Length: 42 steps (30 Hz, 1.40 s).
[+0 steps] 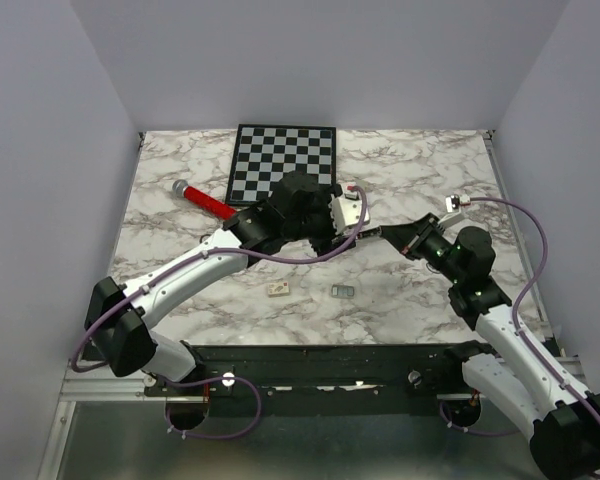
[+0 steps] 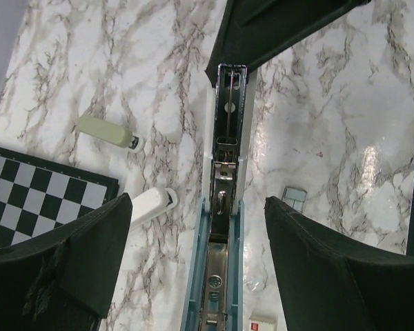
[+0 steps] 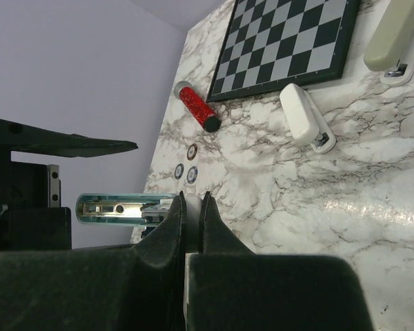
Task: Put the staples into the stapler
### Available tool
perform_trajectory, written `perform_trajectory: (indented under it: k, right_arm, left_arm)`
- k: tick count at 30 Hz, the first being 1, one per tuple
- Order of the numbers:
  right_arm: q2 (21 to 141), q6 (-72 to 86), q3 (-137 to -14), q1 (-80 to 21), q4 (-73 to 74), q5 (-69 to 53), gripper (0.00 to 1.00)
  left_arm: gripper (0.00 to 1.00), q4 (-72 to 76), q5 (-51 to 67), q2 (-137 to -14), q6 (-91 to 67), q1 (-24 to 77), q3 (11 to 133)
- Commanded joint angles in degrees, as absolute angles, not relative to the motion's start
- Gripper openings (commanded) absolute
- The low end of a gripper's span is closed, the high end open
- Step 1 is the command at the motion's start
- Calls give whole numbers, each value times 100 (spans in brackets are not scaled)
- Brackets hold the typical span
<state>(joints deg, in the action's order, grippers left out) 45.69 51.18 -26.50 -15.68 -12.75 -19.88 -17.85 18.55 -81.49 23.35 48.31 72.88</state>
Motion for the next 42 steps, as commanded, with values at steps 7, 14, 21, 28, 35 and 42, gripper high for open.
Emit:
perform_trajectory:
  k: [7,14,21,28,35,42]
  right_arm:
    - [4623,5300,-2584,-1775,-1389,-2118,1]
    - [4763,5326,-2637,-1898,-1476,-2092,1]
    - [4843,5344,-2646,-1916,-1529,-2118,1]
    - [4983,5379,-2646,-1916,-1670,-2162,1]
    - [5098,5388,-2663,-1969,-1749,-2215,1]
    - [5133,5362,-2637,-1969,-1767,-2232,1]
  left_arm:
    - [80,-2355,2030,-8674,3243,4930,7839]
    - [79,-2759,1968,-9026,3568,5062,8174]
    - [73,-3312,2276,-9123,3814,5071,8227]
    - [64,-3551,2408,-9272,3876,5054,8358]
    - [53,-3533,2391,-9474,3815,5054,8490]
    - [29,-3893,2408,-9606,3928,5010,8596]
